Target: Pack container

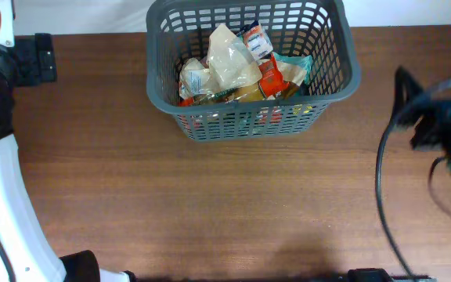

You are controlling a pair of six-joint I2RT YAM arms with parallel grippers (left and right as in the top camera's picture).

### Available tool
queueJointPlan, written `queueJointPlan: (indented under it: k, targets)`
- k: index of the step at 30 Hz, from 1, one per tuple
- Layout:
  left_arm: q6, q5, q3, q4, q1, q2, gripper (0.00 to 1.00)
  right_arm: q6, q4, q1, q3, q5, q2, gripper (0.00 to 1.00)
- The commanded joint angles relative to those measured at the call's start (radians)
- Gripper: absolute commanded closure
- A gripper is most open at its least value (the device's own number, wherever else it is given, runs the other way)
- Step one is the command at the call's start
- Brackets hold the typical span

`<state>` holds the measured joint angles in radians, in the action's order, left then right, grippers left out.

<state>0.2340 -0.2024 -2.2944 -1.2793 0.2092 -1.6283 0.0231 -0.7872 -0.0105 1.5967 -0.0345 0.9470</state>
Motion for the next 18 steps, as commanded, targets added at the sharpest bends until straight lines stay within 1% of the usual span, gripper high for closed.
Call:
queueJointPlan:
  k: [1, 2, 6, 9, 11, 15, 18]
  targets:
    - [-0.017, -0.004, 0.003, -0.002, 0.003, 0.0, 0.01, 0.092, 0.132, -0.015, -0.301, 0.023, -0.171, 0.01]
    - [-0.017, -0.004, 0.003, -0.002, 0.003, 0.0, 0.01, 0.091, 0.216, -0.015, -0.445, 0.024, -0.264, 0.01]
    - [-0.017, -0.004, 0.003, -0.002, 0.003, 0.0, 0.01, 0.09, 0.379, 0.002, -0.763, 0.05, -0.472, 0.01]
    - [-0.017, -0.004, 0.003, -0.002, 0.003, 0.0, 0.01, 0.09, 0.449, 0.019, -0.952, 0.047, -0.602, 0.01]
    - [-0.017, -0.004, 0.003, -0.002, 0.003, 0.0, 0.01, 0.09, 0.463, 0.035, -1.149, 0.046, -0.751, 0.01]
    - [-0.017, -0.004, 0.003, -0.002, 0.003, 0.0, 0.01, 0.09, 0.463, 0.038, -1.276, 0.048, -0.859, 0.01]
    - [-0.017, -0.004, 0.003, -0.002, 0.003, 0.0, 0.01, 0.09, 0.463, 0.038, -1.336, 0.047, -0.909, 0.01]
